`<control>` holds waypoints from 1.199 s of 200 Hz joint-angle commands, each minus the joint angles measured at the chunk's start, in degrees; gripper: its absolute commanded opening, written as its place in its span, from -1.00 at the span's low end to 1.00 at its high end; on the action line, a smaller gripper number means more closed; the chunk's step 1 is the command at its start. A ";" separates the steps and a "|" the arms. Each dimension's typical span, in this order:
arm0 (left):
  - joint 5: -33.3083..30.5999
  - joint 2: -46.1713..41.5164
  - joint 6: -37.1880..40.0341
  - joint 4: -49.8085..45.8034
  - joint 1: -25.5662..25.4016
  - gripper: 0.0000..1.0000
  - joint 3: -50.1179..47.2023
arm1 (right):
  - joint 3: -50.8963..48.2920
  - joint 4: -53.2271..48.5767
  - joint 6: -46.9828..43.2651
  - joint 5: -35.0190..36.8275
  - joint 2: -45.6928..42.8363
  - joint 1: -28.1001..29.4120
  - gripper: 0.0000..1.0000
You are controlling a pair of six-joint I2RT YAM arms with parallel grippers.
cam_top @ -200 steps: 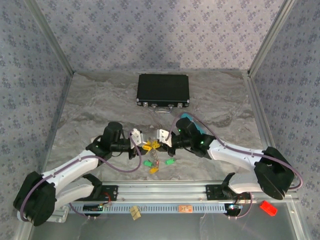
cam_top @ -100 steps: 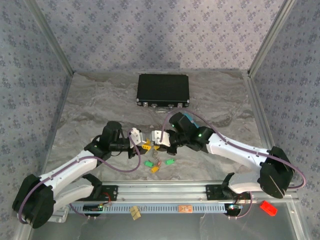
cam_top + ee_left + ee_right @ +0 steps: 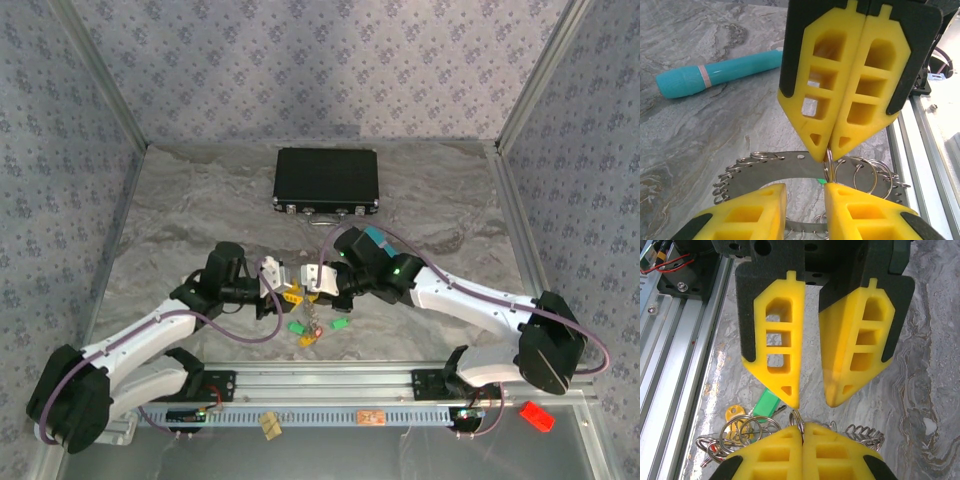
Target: Put the keys on the keyring
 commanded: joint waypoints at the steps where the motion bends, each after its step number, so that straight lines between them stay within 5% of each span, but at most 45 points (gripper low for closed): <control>1: 4.92 0.50 -0.45 2.16 -0.25 -0.50 1.84 | 1.26 3.19 0.32 0.89 -0.45 0.44 -1.00; 41: 6.29 0.73 0.28 1.12 -0.27 -0.56 1.97 | 1.59 4.79 1.13 1.54 0.21 0.94 -1.00; 105: 4.31 -0.54 -0.02 4.03 -0.20 -1.00 1.03 | 0.52 3.10 2.28 -2.28 -0.78 0.20 -0.98; 118: 4.31 -0.74 -1.87 6.35 -0.21 -1.00 0.34 | -2.71 7.66 5.61 -6.60 -2.62 -2.08 -0.58; 132: 4.89 -0.66 -5.48 10.60 -0.34 -1.00 -1.10 | -8.36 16.81 10.05 -11.57 -5.26 -5.14 -0.48; 181: 4.01 -0.21 -9.82 18.62 -1.40 -1.00 -4.17 | -19.97 42.10 18.24 -16.67 -4.73 -7.65 -0.47; 240: 3.53 0.13 -10.38 20.48 -1.39 -1.00 -4.71 | -20.63 44.59 18.24 -18.45 -2.92 -7.51 -0.54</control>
